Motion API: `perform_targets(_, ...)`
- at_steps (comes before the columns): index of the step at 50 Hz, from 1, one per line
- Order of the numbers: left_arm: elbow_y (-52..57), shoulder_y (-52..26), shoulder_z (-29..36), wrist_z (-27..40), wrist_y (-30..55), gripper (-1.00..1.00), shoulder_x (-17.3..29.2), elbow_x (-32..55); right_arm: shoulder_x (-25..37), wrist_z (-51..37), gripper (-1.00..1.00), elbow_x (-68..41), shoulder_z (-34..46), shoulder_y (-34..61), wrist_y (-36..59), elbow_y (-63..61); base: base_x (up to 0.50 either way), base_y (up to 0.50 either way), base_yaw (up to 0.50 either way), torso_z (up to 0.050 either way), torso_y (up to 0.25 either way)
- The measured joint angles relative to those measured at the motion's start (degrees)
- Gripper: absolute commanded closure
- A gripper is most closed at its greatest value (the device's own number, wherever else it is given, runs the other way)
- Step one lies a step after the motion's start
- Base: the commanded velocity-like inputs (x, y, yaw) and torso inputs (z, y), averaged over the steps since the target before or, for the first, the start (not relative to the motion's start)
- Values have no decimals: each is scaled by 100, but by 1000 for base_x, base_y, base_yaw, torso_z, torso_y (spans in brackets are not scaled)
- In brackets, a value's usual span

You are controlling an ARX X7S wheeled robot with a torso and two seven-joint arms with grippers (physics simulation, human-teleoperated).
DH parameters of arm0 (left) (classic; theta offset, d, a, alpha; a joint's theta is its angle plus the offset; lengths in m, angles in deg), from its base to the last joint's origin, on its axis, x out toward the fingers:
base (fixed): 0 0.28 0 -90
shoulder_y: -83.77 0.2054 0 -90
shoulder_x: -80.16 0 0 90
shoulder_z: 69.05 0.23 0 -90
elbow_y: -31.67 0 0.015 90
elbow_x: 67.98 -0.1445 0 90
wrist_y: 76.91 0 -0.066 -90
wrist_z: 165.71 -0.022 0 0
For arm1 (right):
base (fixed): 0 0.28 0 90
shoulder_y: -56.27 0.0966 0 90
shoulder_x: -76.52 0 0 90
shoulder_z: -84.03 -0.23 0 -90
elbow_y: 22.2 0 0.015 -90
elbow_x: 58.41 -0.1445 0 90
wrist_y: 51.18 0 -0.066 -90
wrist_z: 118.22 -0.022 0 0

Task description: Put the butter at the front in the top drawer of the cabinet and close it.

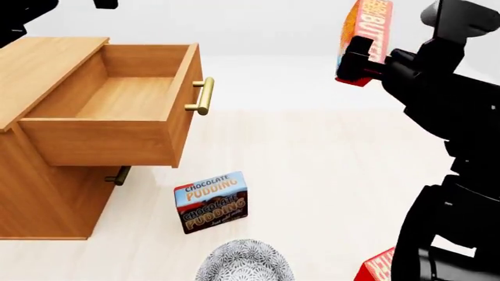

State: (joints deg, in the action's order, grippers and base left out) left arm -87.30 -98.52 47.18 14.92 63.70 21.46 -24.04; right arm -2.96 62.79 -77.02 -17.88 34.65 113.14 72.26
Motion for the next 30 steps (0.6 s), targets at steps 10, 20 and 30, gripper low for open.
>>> perform_targets(10,80,43,3,-142,43,-100,39,87,220,542,100,-562,-248,-387,439,-1055,0,0,0,0,1)
perform_targets(20,84,50,12,-316,51,-100,54,155,325,1041,100,-1082,-572,-797,589,-1770,0,0,0,2,1)
perform_targets(30,49,54,-21,-618,111,-100,60,330,327,1524,100,-1625,-1027,-1189,612,-2331,0,0,0,0,1)
